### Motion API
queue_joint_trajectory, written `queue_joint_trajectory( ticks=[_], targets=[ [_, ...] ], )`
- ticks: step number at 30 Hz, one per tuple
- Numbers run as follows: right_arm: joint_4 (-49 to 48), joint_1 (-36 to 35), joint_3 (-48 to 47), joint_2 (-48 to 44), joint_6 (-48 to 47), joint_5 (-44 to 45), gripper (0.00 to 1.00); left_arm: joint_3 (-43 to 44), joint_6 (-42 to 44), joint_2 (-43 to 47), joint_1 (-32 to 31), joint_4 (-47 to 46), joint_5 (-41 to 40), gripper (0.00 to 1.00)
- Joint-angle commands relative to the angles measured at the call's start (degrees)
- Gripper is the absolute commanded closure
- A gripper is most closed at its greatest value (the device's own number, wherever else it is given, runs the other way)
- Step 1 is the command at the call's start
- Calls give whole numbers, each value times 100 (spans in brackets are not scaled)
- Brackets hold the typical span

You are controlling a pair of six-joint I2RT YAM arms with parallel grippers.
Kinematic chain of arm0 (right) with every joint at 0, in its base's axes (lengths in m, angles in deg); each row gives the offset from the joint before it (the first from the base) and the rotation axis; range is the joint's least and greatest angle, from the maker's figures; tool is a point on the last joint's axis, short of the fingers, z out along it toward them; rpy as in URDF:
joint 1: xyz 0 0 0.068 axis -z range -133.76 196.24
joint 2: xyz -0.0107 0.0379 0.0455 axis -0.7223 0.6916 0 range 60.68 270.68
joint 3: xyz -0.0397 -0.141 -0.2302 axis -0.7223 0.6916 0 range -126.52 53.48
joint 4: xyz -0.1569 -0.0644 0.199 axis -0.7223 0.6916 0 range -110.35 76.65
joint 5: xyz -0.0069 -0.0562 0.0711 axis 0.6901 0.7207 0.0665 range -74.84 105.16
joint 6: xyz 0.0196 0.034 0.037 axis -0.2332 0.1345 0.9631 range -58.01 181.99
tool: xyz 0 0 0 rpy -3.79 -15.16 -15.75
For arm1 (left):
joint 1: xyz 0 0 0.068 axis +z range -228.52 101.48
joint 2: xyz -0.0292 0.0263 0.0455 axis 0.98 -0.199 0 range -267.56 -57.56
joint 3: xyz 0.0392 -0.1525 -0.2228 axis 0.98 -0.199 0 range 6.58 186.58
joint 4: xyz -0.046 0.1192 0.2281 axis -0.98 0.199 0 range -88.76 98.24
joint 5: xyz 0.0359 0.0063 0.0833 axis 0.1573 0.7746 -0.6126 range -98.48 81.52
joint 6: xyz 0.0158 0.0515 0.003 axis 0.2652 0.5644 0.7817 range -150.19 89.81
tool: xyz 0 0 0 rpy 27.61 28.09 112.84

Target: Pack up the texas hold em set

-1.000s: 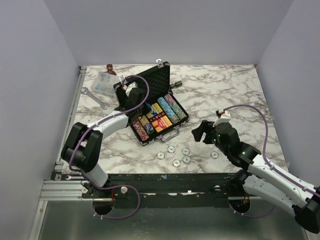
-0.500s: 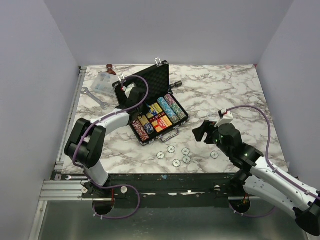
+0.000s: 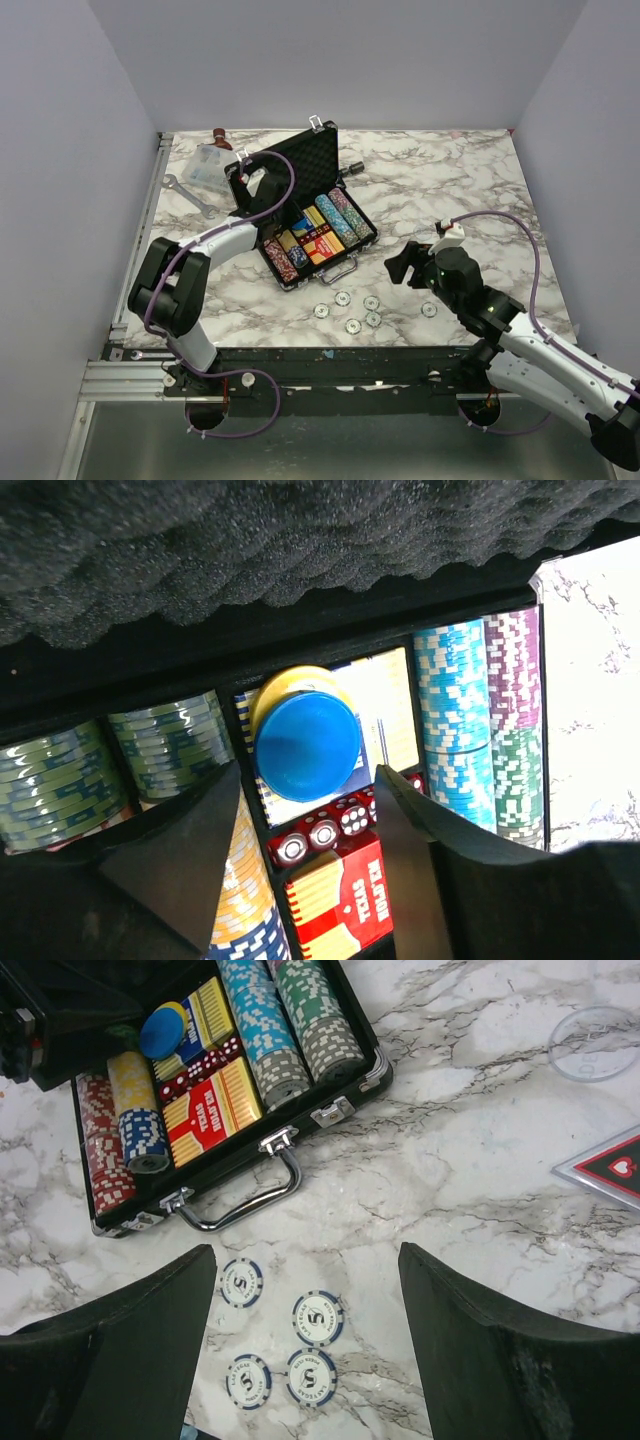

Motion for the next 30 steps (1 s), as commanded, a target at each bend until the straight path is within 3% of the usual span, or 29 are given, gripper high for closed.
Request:
queue_joint_trajectory(
  ticks=[1, 9, 19, 22, 27, 30],
  targets=[
    [16, -26, 87, 1, 76, -61, 24, 94, 114, 428, 41, 454, -313, 40],
    [392, -33, -62, 209, 557, 611, 23, -310, 31, 1551, 41, 865, 451, 29],
    [1047, 172, -425, 1398, 1370, 1682, 2, -1400, 450, 3635, -122, 241, 2183, 24],
    [1280, 682, -694, 1725, 1411, 1657, 0, -1323, 673, 3834, -227, 54, 2694, 23],
    [957, 2270, -826, 2126, 898, 366, 0, -632, 1058, 3773, -346, 182, 3059, 22],
    [1012, 2613, -1140, 2626, 717, 111, 0, 24, 1208, 3445, -363, 398, 3366, 21]
  ],
)
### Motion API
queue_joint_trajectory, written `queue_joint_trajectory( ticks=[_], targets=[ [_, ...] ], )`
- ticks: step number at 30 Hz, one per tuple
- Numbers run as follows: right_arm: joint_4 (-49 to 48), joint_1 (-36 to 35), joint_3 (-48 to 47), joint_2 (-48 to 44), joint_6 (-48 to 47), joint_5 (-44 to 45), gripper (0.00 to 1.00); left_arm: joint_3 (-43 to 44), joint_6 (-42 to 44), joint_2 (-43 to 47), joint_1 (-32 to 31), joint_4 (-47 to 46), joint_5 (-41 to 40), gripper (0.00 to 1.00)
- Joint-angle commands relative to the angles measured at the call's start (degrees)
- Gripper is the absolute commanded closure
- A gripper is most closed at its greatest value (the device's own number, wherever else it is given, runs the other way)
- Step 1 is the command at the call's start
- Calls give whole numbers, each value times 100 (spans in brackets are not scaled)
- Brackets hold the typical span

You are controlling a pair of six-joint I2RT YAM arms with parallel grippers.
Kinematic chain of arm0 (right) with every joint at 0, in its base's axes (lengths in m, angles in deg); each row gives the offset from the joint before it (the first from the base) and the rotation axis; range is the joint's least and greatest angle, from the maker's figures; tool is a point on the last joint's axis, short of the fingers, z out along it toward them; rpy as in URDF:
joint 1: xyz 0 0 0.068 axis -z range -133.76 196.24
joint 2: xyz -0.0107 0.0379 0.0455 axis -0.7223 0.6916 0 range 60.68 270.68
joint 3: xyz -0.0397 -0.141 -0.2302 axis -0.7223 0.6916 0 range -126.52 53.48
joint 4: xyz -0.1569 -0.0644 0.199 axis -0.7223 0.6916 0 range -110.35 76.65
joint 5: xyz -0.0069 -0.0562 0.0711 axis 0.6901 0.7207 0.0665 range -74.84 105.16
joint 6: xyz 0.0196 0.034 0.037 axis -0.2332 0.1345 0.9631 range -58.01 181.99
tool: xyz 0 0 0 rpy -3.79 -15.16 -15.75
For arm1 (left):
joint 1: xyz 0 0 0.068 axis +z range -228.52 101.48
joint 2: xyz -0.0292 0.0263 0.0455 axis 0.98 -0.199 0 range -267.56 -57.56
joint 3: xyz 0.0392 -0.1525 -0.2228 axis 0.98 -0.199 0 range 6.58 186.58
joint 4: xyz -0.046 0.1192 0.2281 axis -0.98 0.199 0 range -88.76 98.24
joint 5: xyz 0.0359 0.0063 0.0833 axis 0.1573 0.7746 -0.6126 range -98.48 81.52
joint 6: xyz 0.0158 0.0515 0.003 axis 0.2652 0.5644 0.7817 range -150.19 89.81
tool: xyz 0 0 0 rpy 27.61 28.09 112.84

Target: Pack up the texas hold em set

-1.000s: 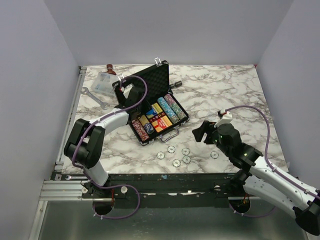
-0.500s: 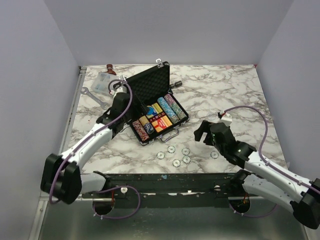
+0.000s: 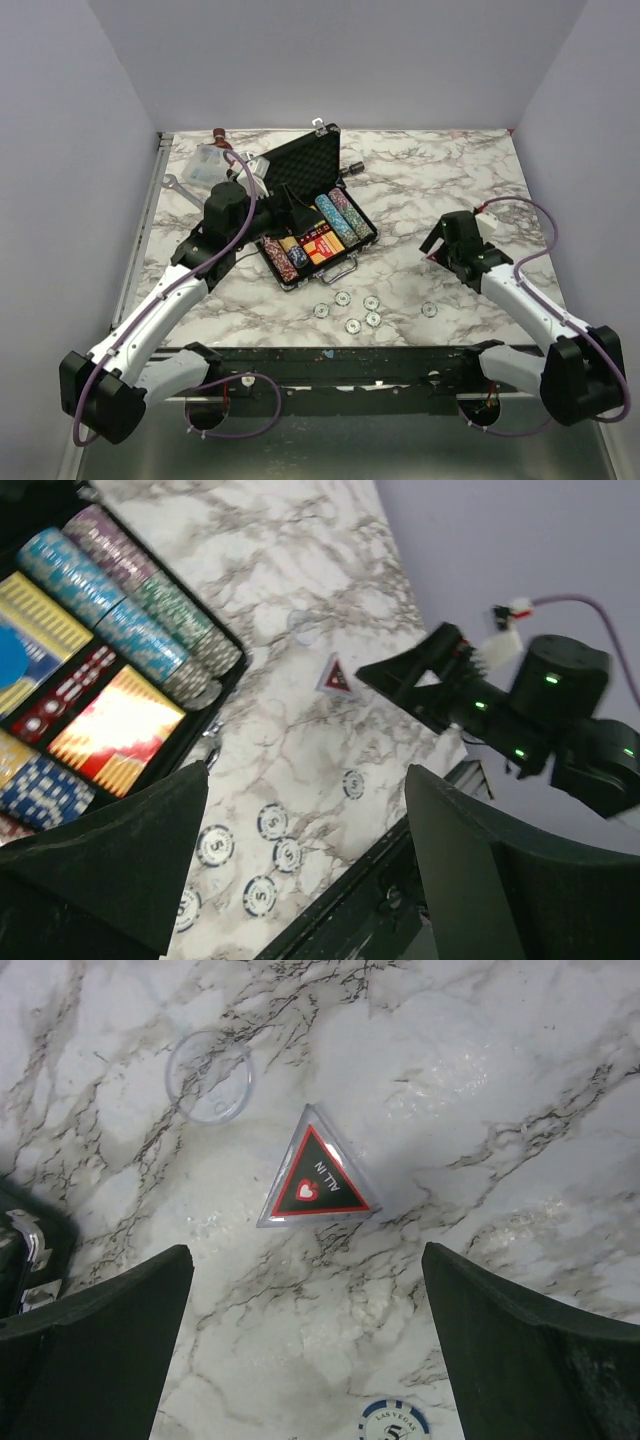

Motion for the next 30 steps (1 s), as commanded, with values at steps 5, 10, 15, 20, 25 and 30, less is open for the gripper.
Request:
queue_joint_trajectory(
  ticks=[5, 10, 15, 20, 25, 30],
  targets=[
    [191, 451, -839, 1298, -496, -680, 0, 2025, 948, -1043, -81, 645, 1224, 21],
    [480, 615, -1110, 1949, -407, -649, 0, 1962, 1498, -1122, -86, 1076, 1101, 20],
    [438, 709, -1085, 2170, -441, -664, 0, 1854, 1789, -822, -121, 1290, 727, 20],
    [417, 722, -1173, 2423, -431, -719, 1, 1781, 1711, -718, -129, 1169, 902, 21],
    [338, 718, -1202, 2597, -136, -678, 2, 1783, 1679, -733, -130, 1175, 944, 21],
    [410, 722, -1163, 2641, 514, -697, 7, 1758, 1647, -738, -139, 1150, 964, 21]
  ],
)
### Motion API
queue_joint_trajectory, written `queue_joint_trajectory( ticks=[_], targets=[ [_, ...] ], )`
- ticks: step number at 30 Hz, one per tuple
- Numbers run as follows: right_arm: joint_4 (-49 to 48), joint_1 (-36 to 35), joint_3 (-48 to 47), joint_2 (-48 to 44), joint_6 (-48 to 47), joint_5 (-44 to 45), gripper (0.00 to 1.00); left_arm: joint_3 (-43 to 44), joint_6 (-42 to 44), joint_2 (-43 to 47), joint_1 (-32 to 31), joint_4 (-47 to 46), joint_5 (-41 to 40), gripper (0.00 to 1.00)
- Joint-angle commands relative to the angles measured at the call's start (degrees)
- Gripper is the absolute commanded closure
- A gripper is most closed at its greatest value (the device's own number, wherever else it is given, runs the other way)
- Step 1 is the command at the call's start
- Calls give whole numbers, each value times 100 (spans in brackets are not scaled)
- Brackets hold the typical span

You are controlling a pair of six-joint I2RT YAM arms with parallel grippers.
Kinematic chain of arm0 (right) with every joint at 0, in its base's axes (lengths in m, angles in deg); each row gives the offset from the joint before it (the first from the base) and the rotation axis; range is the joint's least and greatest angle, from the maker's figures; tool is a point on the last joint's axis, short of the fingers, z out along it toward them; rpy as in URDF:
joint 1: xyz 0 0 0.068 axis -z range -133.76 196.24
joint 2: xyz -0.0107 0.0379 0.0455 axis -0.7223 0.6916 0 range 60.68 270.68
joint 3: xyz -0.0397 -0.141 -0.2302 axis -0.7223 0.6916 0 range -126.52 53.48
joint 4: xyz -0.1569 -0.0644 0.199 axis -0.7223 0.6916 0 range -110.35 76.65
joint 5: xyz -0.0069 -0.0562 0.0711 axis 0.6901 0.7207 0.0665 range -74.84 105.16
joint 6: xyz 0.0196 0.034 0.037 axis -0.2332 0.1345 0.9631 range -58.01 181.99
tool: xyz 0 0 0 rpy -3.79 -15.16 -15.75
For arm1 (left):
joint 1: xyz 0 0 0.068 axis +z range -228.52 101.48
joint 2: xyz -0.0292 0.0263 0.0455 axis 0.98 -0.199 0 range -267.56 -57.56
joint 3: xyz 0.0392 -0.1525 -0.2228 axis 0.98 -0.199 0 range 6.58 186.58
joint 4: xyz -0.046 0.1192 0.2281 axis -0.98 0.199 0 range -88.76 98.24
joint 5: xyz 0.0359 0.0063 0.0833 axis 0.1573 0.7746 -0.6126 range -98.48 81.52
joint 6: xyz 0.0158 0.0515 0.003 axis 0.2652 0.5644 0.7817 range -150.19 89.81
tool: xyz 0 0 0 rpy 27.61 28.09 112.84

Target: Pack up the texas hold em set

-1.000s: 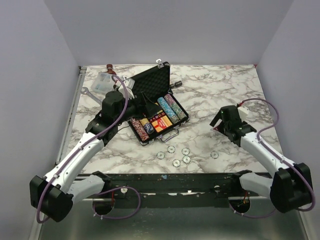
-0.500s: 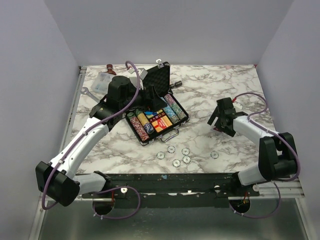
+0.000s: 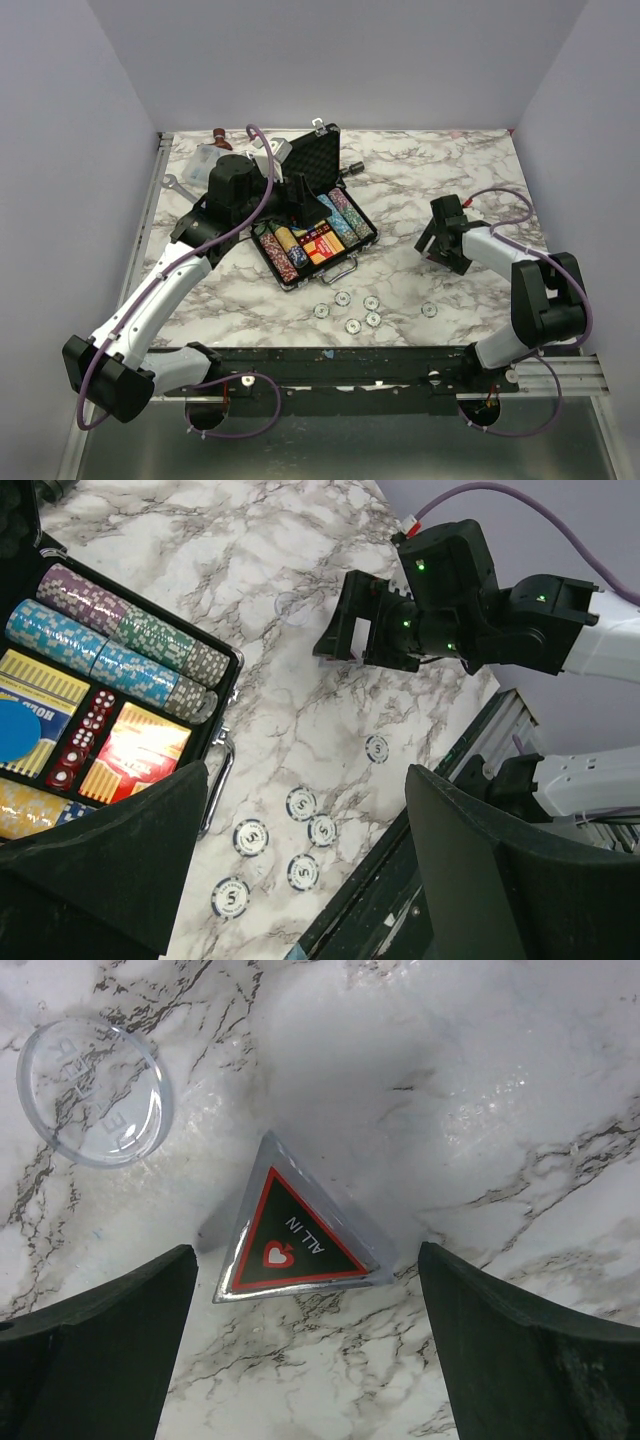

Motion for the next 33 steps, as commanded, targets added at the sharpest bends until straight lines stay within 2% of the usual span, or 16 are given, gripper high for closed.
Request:
queue_joint_trajectory(
  ticks=[1, 6, 15, 21, 25, 28, 32, 33],
  targets=[
    [115, 30, -39, 83, 769, -18, 8, -56, 23, 49, -36, -26, 99, 21],
    [443, 35, -90, 154, 1286, 194, 21, -82, -17, 56, -36, -76, 177, 21],
    [1038, 32, -429, 732, 1643, 334, 19, -97, -54, 56, -36, -105, 264, 21],
    [1043, 31, -466, 862, 1747, 272, 19, -89, -69, 13, -36, -133, 345, 21],
    [1071, 25, -467, 801, 1837, 373, 21, -102, -74, 12, -36, -124, 331, 21],
    [1045, 24, -474, 794, 1838, 422, 27, -91, -63, 21, -36, -125, 347, 21],
    [1045, 24, -497, 811, 1864, 429, 28, -102, -58, 12, -35, -134, 349, 21],
    [1036, 9, -495, 800, 1873, 408, 31, -100, -60, 4, -36, -125, 348, 21]
  ],
)
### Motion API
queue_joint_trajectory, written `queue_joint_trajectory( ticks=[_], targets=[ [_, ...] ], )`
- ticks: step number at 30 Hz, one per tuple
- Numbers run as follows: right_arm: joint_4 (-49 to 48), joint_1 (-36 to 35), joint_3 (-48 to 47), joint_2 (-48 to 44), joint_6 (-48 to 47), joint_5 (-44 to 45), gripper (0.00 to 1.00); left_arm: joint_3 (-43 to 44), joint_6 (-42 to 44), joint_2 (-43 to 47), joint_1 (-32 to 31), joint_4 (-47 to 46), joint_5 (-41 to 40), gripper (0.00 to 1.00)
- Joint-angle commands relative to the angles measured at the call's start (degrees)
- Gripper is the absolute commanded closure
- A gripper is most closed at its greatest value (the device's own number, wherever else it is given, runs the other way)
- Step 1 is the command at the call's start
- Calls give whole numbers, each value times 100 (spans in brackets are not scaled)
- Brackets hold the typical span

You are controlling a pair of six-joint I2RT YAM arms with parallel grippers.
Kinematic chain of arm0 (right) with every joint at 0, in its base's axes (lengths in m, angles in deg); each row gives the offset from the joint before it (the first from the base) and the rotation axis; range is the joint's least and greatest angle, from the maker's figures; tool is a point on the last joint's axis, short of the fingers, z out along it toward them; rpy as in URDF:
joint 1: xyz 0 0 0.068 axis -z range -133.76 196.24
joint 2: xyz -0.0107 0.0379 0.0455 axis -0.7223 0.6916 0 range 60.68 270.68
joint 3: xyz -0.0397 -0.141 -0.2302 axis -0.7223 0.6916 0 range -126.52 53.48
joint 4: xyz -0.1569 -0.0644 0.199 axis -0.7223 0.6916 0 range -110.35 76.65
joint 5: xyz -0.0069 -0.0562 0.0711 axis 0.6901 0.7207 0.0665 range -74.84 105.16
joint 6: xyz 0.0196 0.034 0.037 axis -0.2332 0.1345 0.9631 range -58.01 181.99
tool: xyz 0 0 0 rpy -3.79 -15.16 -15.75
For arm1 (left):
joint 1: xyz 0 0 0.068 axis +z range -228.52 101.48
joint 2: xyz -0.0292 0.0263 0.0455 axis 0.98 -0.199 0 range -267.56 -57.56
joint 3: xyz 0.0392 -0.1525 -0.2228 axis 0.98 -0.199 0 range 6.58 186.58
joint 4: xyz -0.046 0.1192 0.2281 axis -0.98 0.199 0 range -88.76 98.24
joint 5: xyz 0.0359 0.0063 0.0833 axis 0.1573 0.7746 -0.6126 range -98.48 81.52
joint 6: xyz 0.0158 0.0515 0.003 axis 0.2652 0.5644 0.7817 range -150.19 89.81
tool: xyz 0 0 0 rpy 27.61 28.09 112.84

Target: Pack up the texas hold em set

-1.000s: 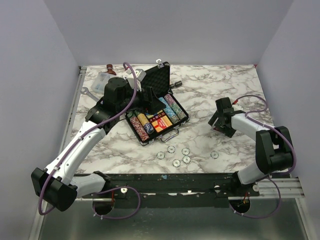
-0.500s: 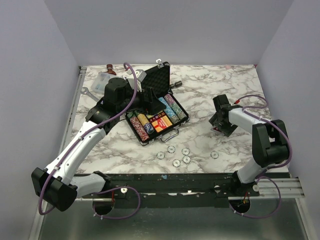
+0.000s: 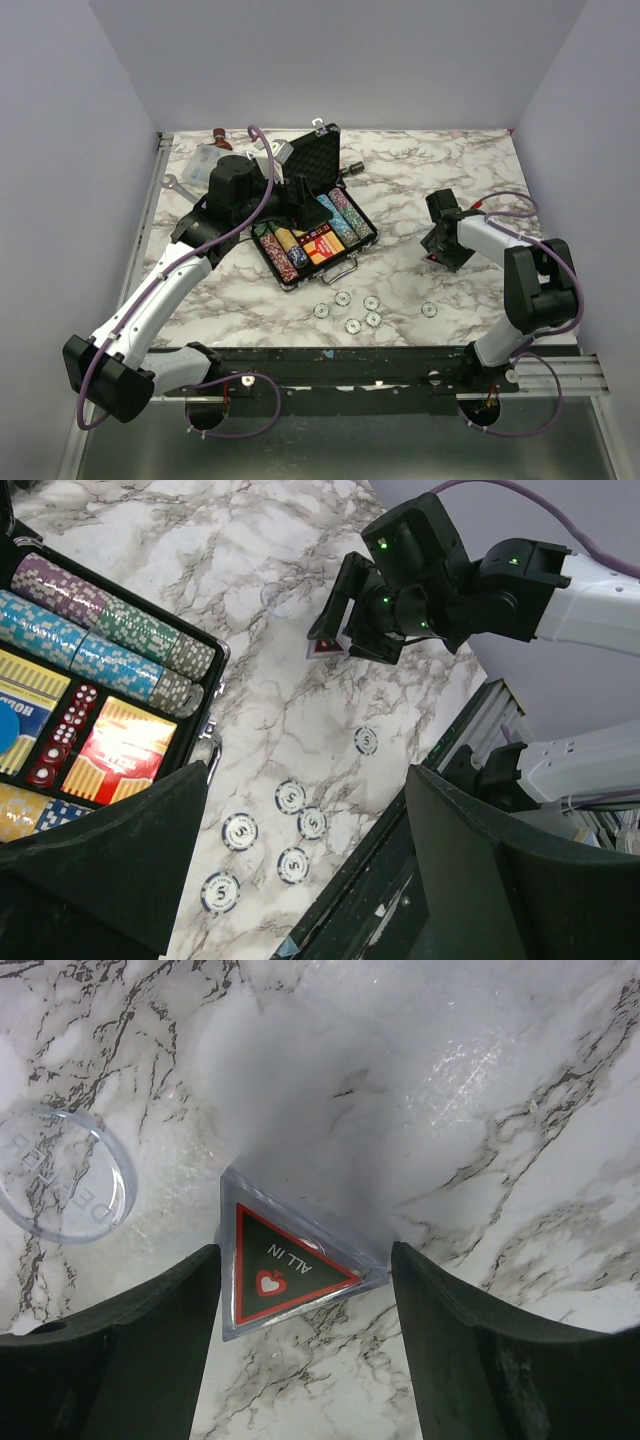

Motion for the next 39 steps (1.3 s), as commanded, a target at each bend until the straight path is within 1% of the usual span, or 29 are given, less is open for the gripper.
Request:
queue_joint_trajectory(
  ticks=[1, 2, 7, 14, 19, 22, 28, 31, 33, 35, 37, 39],
  targets=[
    [160, 6, 123, 241, 280, -72, 36, -53, 5, -1, -36, -114, 169, 21],
    [151, -15, 124, 242, 302, -72, 38, -48, 5, -1, -36, -103, 179, 21],
    [255, -119, 100, 245, 372, 70, 38, -48, 14, -3, -36, -103, 192, 21],
    [280, -223, 190, -66, 411, 257, 40, -40, 18, -12, -36, -99, 222, 21],
    [125, -253, 296, -421, 234, 141, 47, -23, -3, -44, -36, -102, 270, 21],
    [138, -309, 316, -519, 277, 169, 48, -19, -21, -66, -36, -103, 329, 21],
    [168, -478, 237, -551, 384, 206, 50, -47, -36, -69, -36, -120, 304, 21],
    [271, -576, 93, -467, 399, 224, 50, -43, -30, -73, -36, -125, 301, 21],
    [352, -657, -25, -438, 234, 298, 44, -50, -23, -71, -36, -133, 297, 21],
    [258, -757, -40, -489, -226, 307, 33, -48, -29, -81, -36, -134, 303, 21],
    [-88, -771, 107, -624, -915, -63, 27, -52, -30, -69, -35, -134, 322, 21],
    [-483, -769, 373, -862, -1413, -502, 14, -55, -47, -64, -36, -150, 362, 21]
  ],
)
